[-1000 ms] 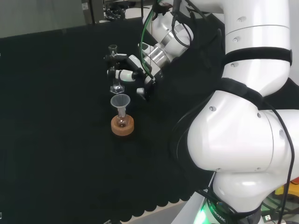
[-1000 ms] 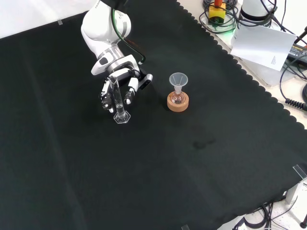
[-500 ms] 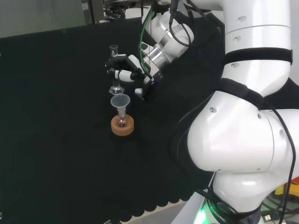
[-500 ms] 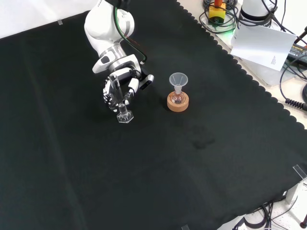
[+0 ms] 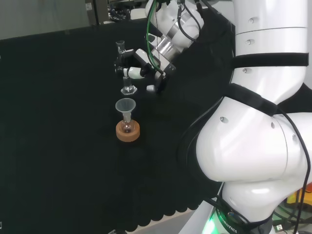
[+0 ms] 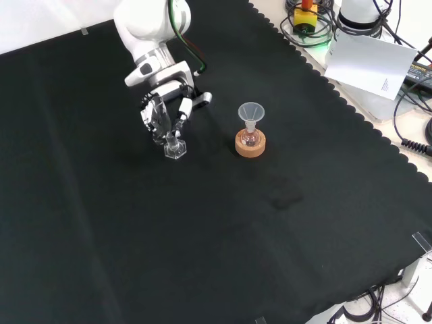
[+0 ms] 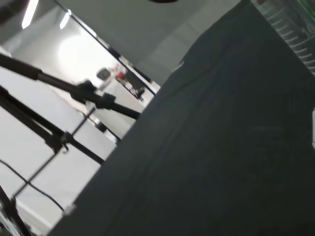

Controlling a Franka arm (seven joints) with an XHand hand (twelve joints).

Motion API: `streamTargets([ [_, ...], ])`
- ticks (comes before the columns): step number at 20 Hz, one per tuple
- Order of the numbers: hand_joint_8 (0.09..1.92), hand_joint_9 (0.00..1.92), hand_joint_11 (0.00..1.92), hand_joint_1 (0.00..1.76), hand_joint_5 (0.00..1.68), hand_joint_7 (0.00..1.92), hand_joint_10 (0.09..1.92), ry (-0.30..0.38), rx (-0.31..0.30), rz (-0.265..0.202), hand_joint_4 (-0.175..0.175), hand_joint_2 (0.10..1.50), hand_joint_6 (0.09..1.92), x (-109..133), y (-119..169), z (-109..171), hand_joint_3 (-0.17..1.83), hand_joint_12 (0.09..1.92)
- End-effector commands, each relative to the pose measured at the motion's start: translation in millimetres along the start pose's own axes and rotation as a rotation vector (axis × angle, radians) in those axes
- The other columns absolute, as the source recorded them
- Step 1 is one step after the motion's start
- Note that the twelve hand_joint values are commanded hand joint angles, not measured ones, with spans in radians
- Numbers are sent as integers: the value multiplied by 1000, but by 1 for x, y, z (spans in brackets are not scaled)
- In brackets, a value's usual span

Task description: Pick up the graduated cylinder.

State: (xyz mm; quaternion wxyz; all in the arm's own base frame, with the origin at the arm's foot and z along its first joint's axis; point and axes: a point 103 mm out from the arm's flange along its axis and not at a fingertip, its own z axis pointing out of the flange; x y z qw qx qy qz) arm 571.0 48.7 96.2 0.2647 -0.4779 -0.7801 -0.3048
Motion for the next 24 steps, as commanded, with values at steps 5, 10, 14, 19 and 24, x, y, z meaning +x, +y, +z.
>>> streamTargets([
  [5,321,1424,1339,1152,1022,1260,87,-224,65,0,-151,1118,959,19,-23,-50,-33,696],
  [10,297,1432,1347,1154,1025,1274,87,-276,73,25,-153,1120,954,31,-47,-65,-39,684],
  [14,295,1433,1347,1154,1025,1276,87,-291,115,32,-154,1120,954,37,-67,-78,-40,683],
  [19,291,1430,1347,1154,1025,1274,87,-315,170,42,-154,1120,953,44,-88,-91,-41,682],
  [24,288,1430,1346,1154,1025,1275,87,-335,205,56,-153,1121,953,50,-110,-99,-42,681],
])
